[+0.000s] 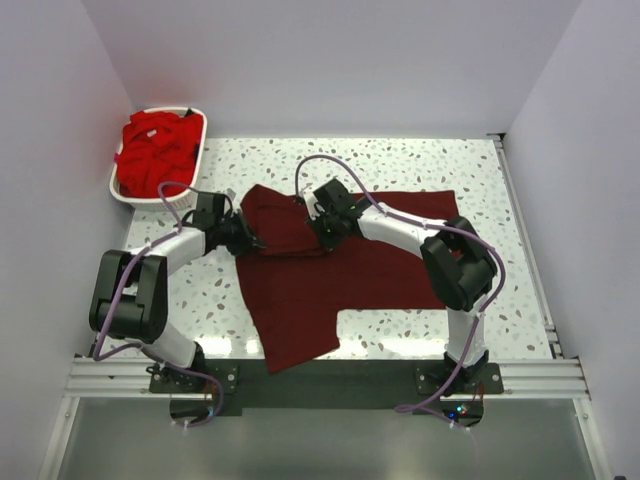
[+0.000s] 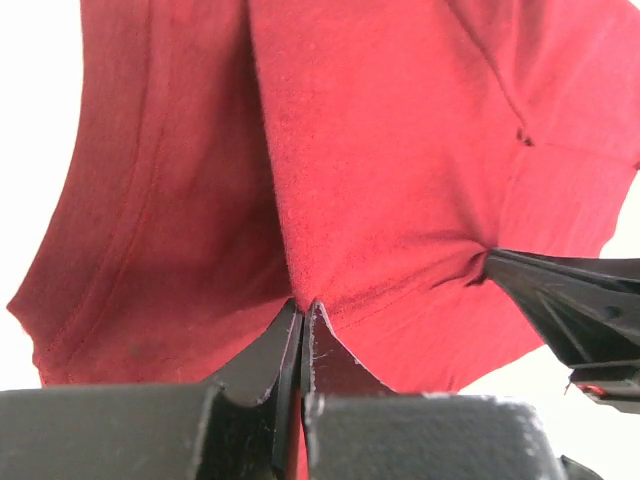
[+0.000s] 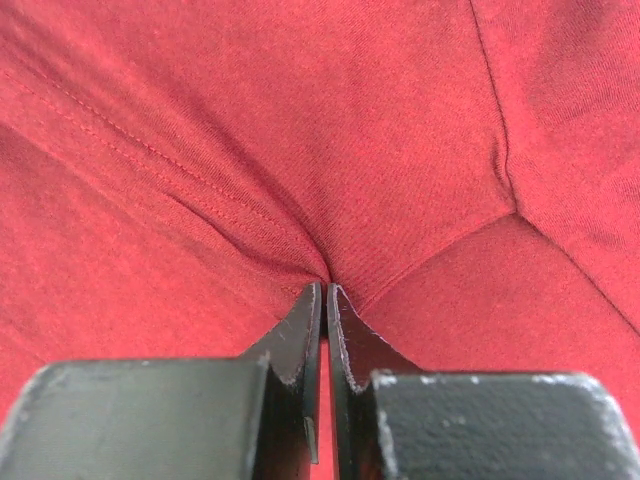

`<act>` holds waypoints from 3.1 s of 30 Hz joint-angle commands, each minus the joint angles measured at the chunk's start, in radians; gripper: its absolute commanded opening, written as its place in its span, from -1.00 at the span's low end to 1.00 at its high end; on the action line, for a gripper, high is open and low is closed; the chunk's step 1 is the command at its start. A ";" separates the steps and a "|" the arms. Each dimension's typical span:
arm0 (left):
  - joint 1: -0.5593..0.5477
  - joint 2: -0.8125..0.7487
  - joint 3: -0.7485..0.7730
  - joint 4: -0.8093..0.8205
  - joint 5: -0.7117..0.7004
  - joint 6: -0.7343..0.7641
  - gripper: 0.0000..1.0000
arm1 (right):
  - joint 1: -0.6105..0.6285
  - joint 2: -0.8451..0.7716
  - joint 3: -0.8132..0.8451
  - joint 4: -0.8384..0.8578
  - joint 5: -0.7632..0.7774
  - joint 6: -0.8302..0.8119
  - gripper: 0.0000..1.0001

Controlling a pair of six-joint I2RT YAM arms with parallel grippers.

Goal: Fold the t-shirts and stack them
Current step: Fold the tshirt

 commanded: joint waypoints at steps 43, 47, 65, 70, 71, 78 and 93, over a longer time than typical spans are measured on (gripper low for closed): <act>0.039 0.457 0.589 0.103 -0.226 0.147 0.12 | -0.799 0.057 0.041 0.174 -0.011 0.451 0.35; 0.039 0.466 0.568 0.133 -0.206 0.141 0.03 | -0.811 0.082 0.041 0.192 -0.014 0.456 0.33; 0.039 0.500 0.542 0.164 -0.194 0.130 -0.36 | -0.839 0.065 -0.016 0.290 -0.074 0.467 0.30; 0.039 0.506 0.539 0.164 -0.191 0.130 -0.53 | -0.839 0.044 -0.019 0.326 -0.080 0.465 0.30; 0.039 0.506 0.536 0.196 -0.190 0.130 -0.57 | -0.837 0.045 -0.012 0.324 -0.077 0.465 0.30; 0.041 0.506 0.519 0.209 -0.188 0.125 -0.84 | -0.841 0.068 0.004 0.342 -0.062 0.485 0.22; 0.069 0.387 0.438 0.113 -0.231 0.101 -1.00 | -0.894 0.160 0.048 0.292 -0.022 0.546 0.10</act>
